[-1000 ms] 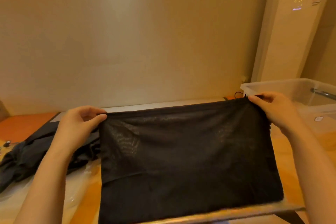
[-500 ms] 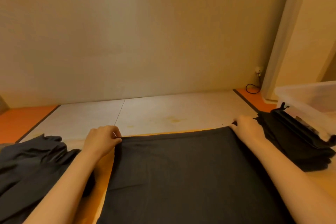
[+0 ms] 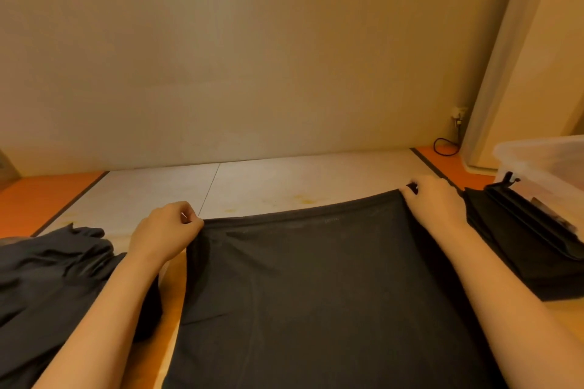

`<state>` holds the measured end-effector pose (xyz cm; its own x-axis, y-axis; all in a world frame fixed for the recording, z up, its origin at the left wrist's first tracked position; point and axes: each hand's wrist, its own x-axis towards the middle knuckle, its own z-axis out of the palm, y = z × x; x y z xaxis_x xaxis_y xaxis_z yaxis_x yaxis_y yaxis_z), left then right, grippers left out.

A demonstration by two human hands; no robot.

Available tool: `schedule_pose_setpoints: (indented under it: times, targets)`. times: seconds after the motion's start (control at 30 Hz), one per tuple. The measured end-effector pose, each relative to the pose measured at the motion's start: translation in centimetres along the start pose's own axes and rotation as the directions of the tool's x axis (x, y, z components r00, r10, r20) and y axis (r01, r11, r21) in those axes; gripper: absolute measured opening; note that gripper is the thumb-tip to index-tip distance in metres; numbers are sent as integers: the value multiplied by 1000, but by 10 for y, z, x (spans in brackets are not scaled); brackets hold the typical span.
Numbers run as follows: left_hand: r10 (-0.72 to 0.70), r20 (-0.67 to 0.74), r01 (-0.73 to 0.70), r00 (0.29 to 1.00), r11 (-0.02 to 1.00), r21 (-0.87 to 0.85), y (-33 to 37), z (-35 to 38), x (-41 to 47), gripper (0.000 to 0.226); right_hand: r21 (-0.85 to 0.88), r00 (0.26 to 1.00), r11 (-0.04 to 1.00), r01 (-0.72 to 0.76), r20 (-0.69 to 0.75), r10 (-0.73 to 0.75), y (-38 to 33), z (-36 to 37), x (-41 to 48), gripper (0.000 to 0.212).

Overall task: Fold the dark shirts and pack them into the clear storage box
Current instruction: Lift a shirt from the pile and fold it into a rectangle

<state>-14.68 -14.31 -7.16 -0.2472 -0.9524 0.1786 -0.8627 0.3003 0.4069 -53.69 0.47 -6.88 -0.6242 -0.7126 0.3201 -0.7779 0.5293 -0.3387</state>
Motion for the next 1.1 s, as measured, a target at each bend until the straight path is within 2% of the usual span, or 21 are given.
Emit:
schedule_pose_setpoints:
  times: [0.1,0.17,0.23,0.33,0.4,0.5,0.57,0.63,0.73,0.83,0.93,1.03,1.1]
  targets:
    - [-15,-65,17,998,999,29,1,3,7,5,18,998,1000,-11,-67,12,0,11,8,24]
    - [-22,-55,28,998,993,112,6,16,8,7,24,1000,1000,-12,-24,12,-1,30,8,23]
    - [-13,-17,16,1000,976,217,9,32,5,18,-7,998,1000,-12,57,13,-3,49,2,19]
    - [91,-32,-75,995,937,342,20,40,-15,44,-59,996,994,89,0,-89,-7,39,-17,40]
    - [196,-19,-182,980,936,300,36,32,-46,55,-18,975,975,224,-7,-224,-13,12,-43,48]
    - [311,135,-328,941,936,126,52,15,-118,67,-6,896,908,420,166,-413,-13,-26,-102,53]
    - [343,272,-364,899,931,27,55,3,-169,86,35,842,885,465,290,-454,-2,-40,-143,56]
    - [345,379,-379,859,925,18,48,2,-206,99,52,803,870,490,363,-473,13,-49,-176,59]
    - [365,376,-399,852,917,15,24,9,-244,88,61,764,866,496,443,-468,38,-60,-213,63]
    - [400,393,-475,828,873,113,1,12,-272,77,59,733,864,499,502,-458,63,-65,-242,63]
    - [417,372,-498,830,854,153,-12,7,-296,72,28,707,846,532,535,-462,81,-69,-266,86]
    - [477,279,-521,834,847,109,-22,2,-314,74,9,740,858,513,503,-448,89,-73,-289,95]
    - [507,231,-543,830,829,132,-29,2,-327,71,13,805,881,473,401,-438,90,-76,-305,96]
